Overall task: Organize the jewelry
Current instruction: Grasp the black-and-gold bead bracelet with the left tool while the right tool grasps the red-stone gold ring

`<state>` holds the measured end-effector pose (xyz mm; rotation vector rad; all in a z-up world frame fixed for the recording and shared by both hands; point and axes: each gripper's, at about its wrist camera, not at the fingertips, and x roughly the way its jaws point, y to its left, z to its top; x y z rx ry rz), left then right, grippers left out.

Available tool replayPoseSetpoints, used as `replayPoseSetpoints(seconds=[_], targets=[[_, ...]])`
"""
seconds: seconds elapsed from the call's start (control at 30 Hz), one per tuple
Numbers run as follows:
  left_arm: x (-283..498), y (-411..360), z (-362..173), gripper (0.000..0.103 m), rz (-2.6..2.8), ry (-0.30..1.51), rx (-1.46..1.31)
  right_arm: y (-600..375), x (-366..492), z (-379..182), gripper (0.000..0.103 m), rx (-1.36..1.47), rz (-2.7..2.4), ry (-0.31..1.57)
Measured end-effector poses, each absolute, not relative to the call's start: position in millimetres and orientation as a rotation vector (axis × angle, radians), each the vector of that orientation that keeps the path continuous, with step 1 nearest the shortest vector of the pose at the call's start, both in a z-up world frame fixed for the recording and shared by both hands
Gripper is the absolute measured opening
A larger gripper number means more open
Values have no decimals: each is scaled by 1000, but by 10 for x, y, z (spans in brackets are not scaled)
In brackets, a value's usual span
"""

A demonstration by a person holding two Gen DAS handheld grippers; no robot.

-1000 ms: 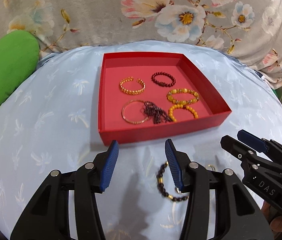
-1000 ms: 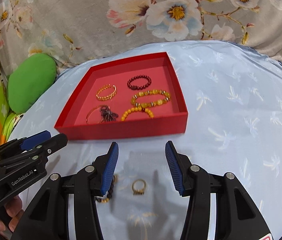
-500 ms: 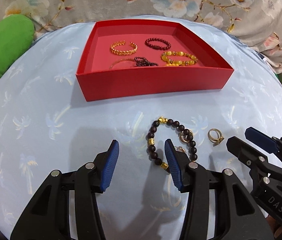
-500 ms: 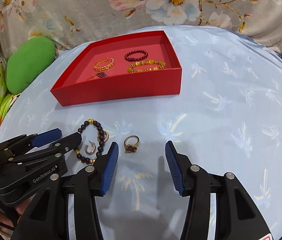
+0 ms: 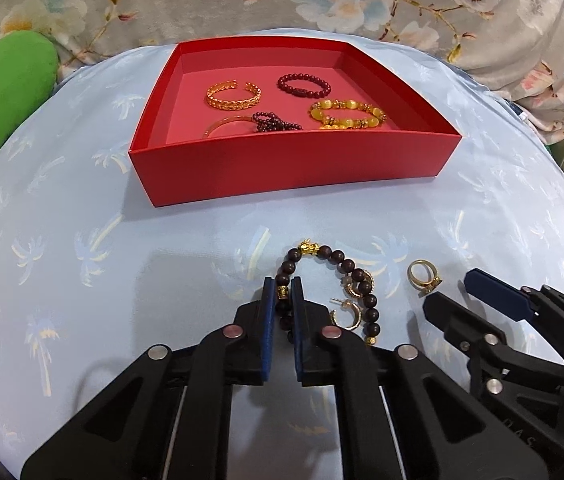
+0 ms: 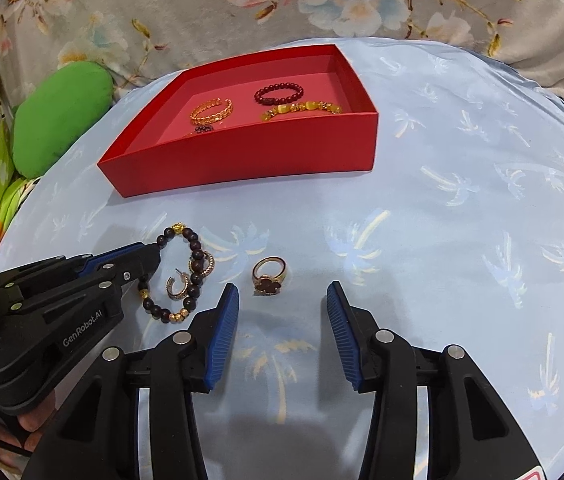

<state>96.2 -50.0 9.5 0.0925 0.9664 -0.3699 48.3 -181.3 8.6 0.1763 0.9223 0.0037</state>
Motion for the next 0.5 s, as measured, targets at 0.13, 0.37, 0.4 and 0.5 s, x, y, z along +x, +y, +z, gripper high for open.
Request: replayPoseSetpoints(seconds=[0.13, 0.37, 0.4, 0.5], targets=[[933, -465, 121, 8, -379, 966, 79, -1769, 527, 51, 36, 167, 9, 930], [920, -424, 196, 8, -384, 962, 60, -1758, 588, 47, 14, 161, 9, 930], [916, -421, 205, 8, -385, 962, 59, -1757, 585, 50, 14, 161, 10, 930], [896, -407, 258, 8, -394, 954, 44, -1751, 574, 58, 14, 158, 6, 927]])
